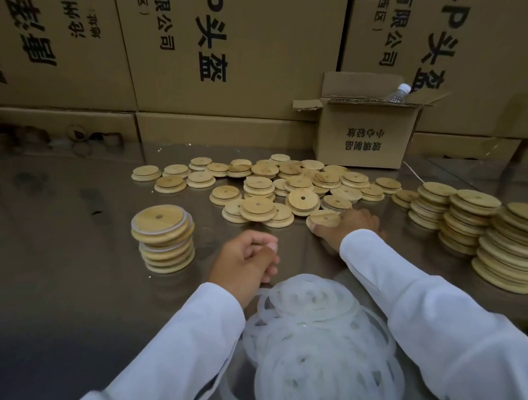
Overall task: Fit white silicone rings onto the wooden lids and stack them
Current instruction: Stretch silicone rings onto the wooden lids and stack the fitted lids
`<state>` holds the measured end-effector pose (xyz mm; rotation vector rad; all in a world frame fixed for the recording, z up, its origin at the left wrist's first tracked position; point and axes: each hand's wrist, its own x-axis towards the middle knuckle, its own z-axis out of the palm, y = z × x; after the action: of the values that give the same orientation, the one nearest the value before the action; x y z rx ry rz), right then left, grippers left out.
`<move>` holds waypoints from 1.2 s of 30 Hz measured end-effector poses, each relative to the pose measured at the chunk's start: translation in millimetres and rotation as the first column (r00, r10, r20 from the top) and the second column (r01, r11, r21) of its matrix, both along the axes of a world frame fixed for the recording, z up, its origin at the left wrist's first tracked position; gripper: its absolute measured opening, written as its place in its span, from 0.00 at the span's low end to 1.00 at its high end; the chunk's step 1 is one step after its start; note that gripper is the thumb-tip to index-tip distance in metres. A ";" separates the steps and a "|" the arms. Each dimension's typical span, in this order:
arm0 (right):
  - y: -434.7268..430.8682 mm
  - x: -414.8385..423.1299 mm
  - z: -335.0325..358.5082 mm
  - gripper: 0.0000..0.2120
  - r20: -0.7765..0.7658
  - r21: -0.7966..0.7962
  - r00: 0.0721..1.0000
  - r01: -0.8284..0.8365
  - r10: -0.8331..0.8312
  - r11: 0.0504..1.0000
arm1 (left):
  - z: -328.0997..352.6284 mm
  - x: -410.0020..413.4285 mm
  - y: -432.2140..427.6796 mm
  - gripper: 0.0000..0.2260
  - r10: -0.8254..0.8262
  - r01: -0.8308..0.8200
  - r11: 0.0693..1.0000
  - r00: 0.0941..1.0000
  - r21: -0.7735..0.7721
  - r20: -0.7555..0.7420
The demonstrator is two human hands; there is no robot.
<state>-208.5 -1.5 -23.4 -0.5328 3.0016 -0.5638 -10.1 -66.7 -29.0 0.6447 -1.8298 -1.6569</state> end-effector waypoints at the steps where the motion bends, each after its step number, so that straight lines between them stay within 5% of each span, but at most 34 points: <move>1: -0.2 1.2 -0.2 0.37 0.007 -0.038 1.000 -0.003 0.003 0.999 | 0.1 0.1 0.7 0.06 0.004 -0.004 1.000 1.000 0.000 0.000; 5: 10.6 14.1 5.3 0.29 0.033 -0.276 0.998 -0.033 0.044 0.961 | 1.6 2.7 3.9 0.07 0.031 -0.031 0.999 0.999 0.010 -0.021; 9: 37.3 50.0 17.5 0.26 -0.073 -0.559 0.954 -0.281 0.291 0.780 | 5.9 5.8 5.9 0.07 0.081 -0.076 0.995 0.994 0.063 -0.071; 12: 62.2 84.5 29.2 0.27 -0.260 -0.573 0.829 -0.545 0.495 0.612 | 15.5 10.0 9.9 0.05 0.051 -0.039 0.993 0.993 0.108 -0.107; 14: 76.0 101.6 33.5 0.26 -0.314 -0.536 0.764 -0.632 0.563 0.559 | 21.7 14.5 14.0 0.15 -0.062 0.075 0.990 0.991 0.116 -0.115; 18: 86.2 115.2 31.2 0.27 -0.332 -0.515 0.751 -0.652 0.571 0.556 | 28.9 15.1 28.5 0.16 -0.222 0.229 0.969 0.971 0.087 -0.084; 23: 87.6 110.6 22.6 0.33 -0.238 -0.608 0.814 -0.551 0.530 0.571 | 30.9 5.7 35.0 0.04 -0.108 0.128 0.984 0.982 0.127 -0.153; 28: 87.4 94.0 9.0 0.05 -0.125 -0.417 0.868 -0.486 0.481 0.768 | 23.4 7.2 21.2 0.04 -0.024 0.067 0.976 0.978 0.208 -0.206; 31: 87.8 91.0 2.2 0.06 -0.085 -0.302 0.853 -0.514 0.515 0.803 | 15.8 10.0 13.7 0.05 -0.036 0.101 0.936 0.980 0.336 -0.194; 36: 87.6 92.8 0.1 0.08 -0.044 -0.381 0.880 -0.452 0.473 0.806 | 10.7 8.6 9.8 0.06 -0.009 0.076 0.918 0.985 0.390 -0.170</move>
<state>-115.7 86.1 -23.3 -1.2081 2.5544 -1.0924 -1.5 -56.9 -18.3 0.6123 -1.4098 -2.0692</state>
